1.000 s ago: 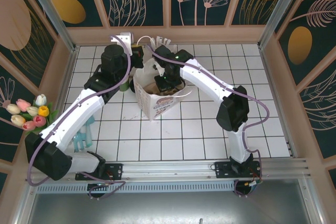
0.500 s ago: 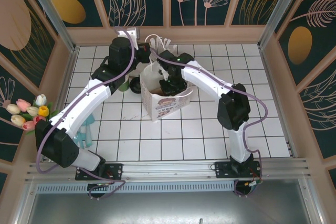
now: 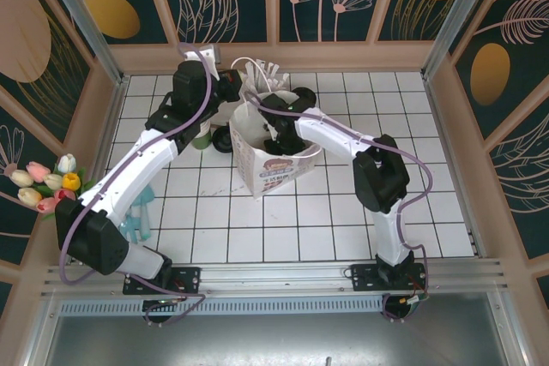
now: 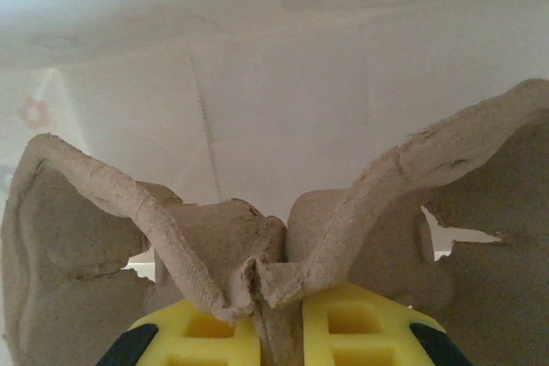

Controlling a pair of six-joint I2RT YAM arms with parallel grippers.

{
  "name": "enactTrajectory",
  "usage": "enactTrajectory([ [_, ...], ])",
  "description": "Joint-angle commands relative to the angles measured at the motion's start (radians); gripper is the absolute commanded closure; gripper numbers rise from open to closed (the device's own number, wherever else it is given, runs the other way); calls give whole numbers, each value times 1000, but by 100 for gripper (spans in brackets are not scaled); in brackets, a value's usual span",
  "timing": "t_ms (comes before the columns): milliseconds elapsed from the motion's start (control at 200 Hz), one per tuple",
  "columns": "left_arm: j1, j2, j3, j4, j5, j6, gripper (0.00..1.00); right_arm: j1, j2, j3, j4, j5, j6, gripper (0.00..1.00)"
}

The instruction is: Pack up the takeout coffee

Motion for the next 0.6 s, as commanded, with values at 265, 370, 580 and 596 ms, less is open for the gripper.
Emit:
enactTrajectory([
  [265,4,-85,-49,55,-21,-2,100,15,-21,-115,126,81,18,96],
  [370,5,-102,-69,66,-22,13,100,18,-21,-137,153,104,20,96],
  [580,6,-113,-64,63,-30,8,100,19,-41,-201,237,141,44,96],
  [596,7,-114,-64,63,-30,8,100,18,-43,-207,243,141,46,96],
])
